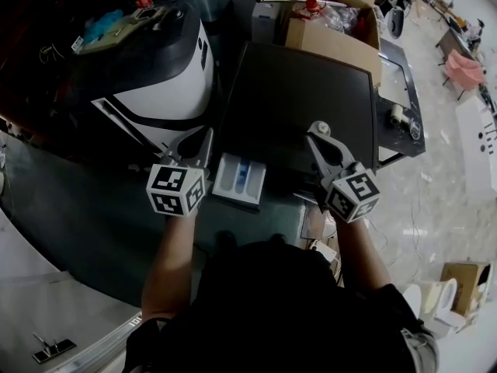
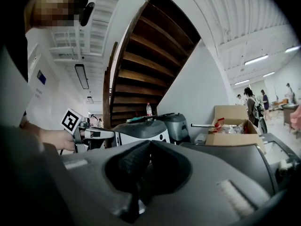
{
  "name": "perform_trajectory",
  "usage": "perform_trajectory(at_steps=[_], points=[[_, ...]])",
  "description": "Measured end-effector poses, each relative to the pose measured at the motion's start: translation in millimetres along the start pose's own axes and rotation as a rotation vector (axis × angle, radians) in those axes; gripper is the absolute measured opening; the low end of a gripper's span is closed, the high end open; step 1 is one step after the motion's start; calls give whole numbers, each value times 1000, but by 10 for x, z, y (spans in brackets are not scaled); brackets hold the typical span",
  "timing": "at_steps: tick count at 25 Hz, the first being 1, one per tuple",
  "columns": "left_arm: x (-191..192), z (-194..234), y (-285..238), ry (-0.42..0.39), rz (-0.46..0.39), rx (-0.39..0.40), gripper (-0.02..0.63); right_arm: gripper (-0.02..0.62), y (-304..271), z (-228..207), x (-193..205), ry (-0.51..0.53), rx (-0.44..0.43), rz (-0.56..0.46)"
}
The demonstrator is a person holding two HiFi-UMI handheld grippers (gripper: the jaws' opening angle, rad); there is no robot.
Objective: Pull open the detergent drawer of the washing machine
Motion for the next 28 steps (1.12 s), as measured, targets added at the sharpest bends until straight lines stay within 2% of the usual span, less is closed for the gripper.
perform_trajectory(at_steps=[6,17,21,28], points=[[-102,31,32,-6,-40,-14,11,2,26,75,-124,0,23,-80],[-38,54,78,10,-40,-35,11,2,-17,81,6,51,-7,-16],[-3,35,82,14,-32,-31,11,2,-21,104,7,17,-9,-19],[30,2,105,21,-22,-22,11,2,11,112,69,24,-9,-6]])
Point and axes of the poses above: the fingertips, and each gripper's own axes: y backward along the fingers, z to its left, x out of its underside, the point moved 7 cm from there along y, backward along the fingers, and after that the axes turned 5 degrees about -y, right-handed, at the moved point
